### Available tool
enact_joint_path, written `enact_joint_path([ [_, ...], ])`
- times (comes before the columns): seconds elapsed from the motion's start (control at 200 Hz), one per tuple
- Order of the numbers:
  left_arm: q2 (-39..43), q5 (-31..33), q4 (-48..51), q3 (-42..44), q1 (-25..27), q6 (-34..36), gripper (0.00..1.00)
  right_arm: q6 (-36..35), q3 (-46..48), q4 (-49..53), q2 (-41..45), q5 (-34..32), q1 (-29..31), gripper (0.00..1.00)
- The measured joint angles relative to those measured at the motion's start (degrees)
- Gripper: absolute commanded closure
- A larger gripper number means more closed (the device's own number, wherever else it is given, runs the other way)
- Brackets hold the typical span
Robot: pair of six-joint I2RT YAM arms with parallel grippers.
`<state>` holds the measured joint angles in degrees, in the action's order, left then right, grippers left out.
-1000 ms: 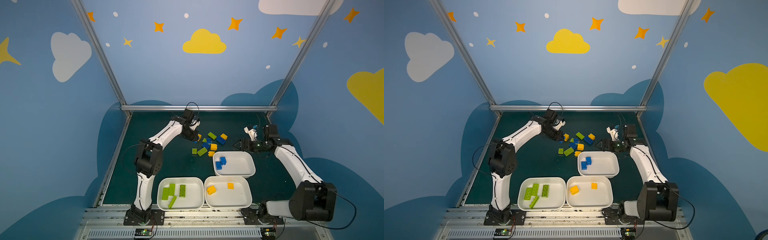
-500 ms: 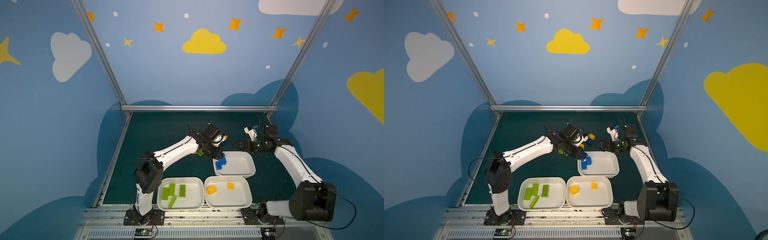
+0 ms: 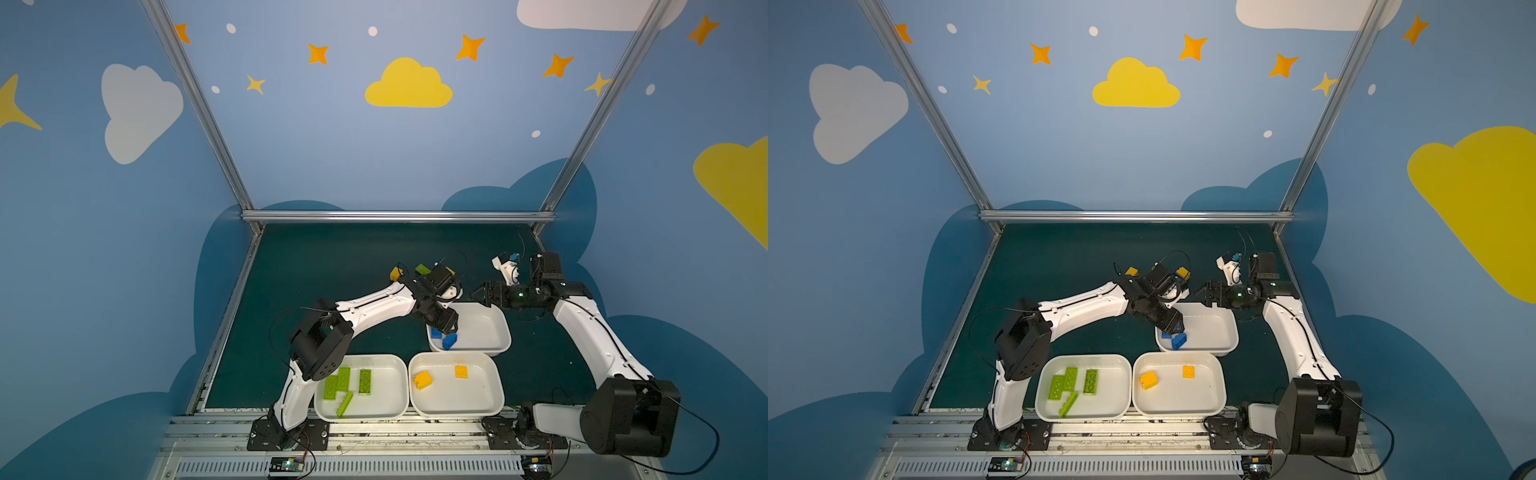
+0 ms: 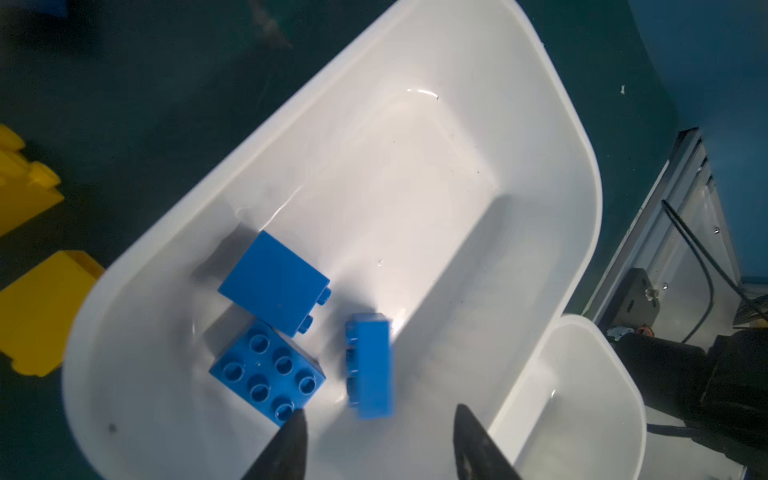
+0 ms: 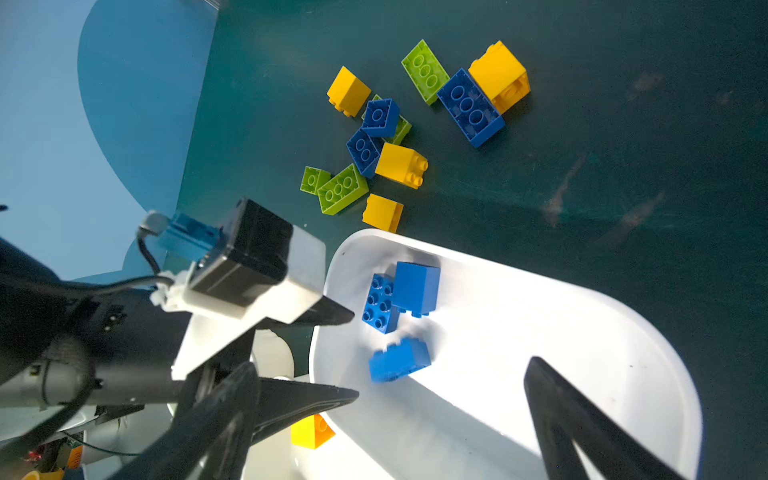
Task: Sort the legos into containers by color
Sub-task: 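Return the left gripper to the pile and grasp a lime-green brick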
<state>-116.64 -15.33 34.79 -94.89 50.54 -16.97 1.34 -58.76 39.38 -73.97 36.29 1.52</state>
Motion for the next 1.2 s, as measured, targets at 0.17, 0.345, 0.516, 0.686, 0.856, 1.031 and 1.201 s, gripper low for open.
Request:
enact_joint_path([
  [0.17, 5.38, -1.14, 3.32, 0.09, -4.92, -0.5, 0.32, -0.11, 0.92, 0.04, 0.02, 0.61, 0.07, 0.02],
  [0.345, 9.49, 4.33, 7.98, -0.15, -12.5, -2.49, 0.31, 0.02, 0.98, -0.63, 0.0, 1.27, 1.44, 0.02],
  [0.516, 7.06, 12.13, 11.32, -0.74, -18.21, -6.27, 0.31, 0.85, 0.98, -1.86, -0.24, 1.31, 4.02, 0.02],
  [0.686, 0.83, 16.94, 12.46, -1.95, -18.49, -10.34, 0.33, 1.51, 0.98, -2.73, -1.09, 1.29, 5.6, 0.02],
  [0.856, -4.33, 18.8, 12.35, -2.08, -18.23, -12.87, 0.38, 1.7, 0.98, -3.17, -1.88, 1.27, 6.14, 0.02],
  [1.031, -6.93, 21.18, 12.37, -3.52, -18.29, -14.58, 0.4, 1.9, 0.98, -3.23, -2.12, 1.25, 6.21, 0.02],
  [1.201, -7.23, 21.31, 11.41, -4.02, -18.29, -15.17, 0.41, 1.9, 0.98, -3.32, -2.51, 1.2, 6.25, 0.02],
])
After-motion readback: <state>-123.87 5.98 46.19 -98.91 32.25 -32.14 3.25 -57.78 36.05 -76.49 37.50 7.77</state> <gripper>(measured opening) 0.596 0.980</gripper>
